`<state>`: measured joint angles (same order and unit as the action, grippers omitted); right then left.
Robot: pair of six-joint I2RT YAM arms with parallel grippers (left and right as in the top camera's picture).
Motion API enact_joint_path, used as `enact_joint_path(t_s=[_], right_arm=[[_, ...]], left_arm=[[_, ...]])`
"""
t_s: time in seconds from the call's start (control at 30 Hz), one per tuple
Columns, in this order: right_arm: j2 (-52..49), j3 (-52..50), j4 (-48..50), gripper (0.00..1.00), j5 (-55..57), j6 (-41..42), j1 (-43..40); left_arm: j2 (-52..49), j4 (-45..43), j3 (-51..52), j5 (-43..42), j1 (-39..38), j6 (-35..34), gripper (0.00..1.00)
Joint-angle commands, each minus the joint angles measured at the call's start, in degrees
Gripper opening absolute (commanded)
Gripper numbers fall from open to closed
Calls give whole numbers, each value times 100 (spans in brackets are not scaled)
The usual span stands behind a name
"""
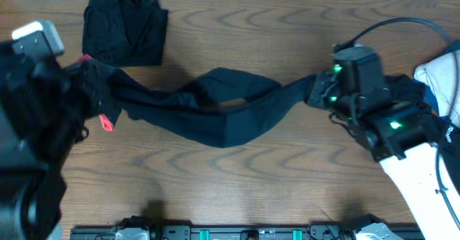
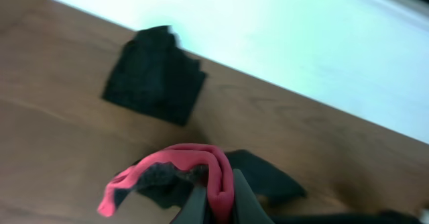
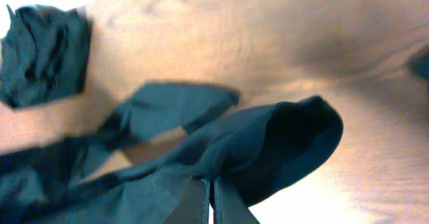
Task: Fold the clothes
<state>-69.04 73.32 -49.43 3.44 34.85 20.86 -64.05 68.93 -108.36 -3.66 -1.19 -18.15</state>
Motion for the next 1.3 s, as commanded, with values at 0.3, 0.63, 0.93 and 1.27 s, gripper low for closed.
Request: enact_joint_path(t_s=[0.3, 0.63, 0.93, 1.27], right_arm=[[380, 2052, -527, 1, 669, -798, -428], [289, 3807, -881, 1, 688, -1215, -831], [-66, 4319, -1397, 1, 964, -1263, -933], [-1316, 4319, -1360, 1, -9, -1285, -933]], left_arm=[[570, 125, -195, -1307, 9, 129, 6], [570, 188, -247, -1469, 9, 483, 6], [472, 669, -658, -1539, 9, 715, 6], [247, 1412, -750, 883, 11, 44, 6]])
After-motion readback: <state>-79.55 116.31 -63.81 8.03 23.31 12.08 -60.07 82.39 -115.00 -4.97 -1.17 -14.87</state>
